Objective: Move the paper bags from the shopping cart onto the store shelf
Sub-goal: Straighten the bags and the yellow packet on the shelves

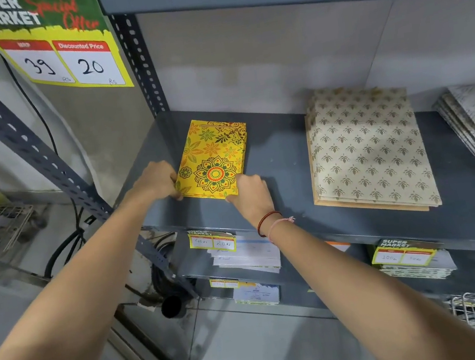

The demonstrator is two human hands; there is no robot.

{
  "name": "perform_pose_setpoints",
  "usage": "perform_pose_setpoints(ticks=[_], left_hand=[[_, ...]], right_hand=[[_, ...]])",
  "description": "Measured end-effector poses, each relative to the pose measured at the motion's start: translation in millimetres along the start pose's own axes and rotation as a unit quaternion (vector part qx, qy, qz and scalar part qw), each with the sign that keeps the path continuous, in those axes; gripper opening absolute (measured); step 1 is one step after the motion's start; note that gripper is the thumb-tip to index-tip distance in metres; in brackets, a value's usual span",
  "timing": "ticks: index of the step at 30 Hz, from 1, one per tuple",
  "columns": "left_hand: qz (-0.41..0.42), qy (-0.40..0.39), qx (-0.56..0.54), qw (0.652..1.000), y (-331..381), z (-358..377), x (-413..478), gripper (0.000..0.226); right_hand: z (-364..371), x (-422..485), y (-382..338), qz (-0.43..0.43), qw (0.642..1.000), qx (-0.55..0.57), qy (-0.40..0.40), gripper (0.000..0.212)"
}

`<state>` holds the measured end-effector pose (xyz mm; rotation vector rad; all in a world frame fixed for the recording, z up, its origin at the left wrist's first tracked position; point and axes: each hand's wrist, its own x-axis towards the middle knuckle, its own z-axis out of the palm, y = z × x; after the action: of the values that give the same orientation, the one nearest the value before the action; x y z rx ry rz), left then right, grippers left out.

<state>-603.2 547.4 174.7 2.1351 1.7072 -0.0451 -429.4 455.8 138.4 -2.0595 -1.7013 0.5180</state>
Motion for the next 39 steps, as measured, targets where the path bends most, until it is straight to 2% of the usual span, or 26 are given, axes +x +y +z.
perform_pose_setpoints(ticks=[15, 22, 28, 34, 39], left_hand=[[0.002, -0.016, 0.009, 1.000, -1.5, -0.1, 2.0, 0.028], [-0.021, -0.011, -0.046, 0.999, -5.9, 8.6, -1.0, 0.041], [-0.003, -0.002, -0.056, 0.998, -7.9, 12.8, 0.0, 0.029], [-0.003, -0.016, -0.039, 0.999, -6.3, 11.2, 1.5, 0.035], [-0.007, -0.030, -0.025, 0.999, -5.6, 8.3, 2.5, 0.038]], right_hand=[[-1.0, 2.9, 3.7, 0.025, 0.998, 0.053, -0.007, 0.033], [-16.4, 11.9, 10.4, 0.045, 0.993, 0.104, -0.015, 0.060], [-12.4, 17.4, 7.8, 0.063, 0.992, 0.090, -0.055, 0.053], [-2.0, 13.1, 5.6, 0.073, 0.993, 0.086, -0.035, 0.038], [-1.6, 9.2, 4.3, 0.076, 0.993, 0.085, -0.032, 0.033]])
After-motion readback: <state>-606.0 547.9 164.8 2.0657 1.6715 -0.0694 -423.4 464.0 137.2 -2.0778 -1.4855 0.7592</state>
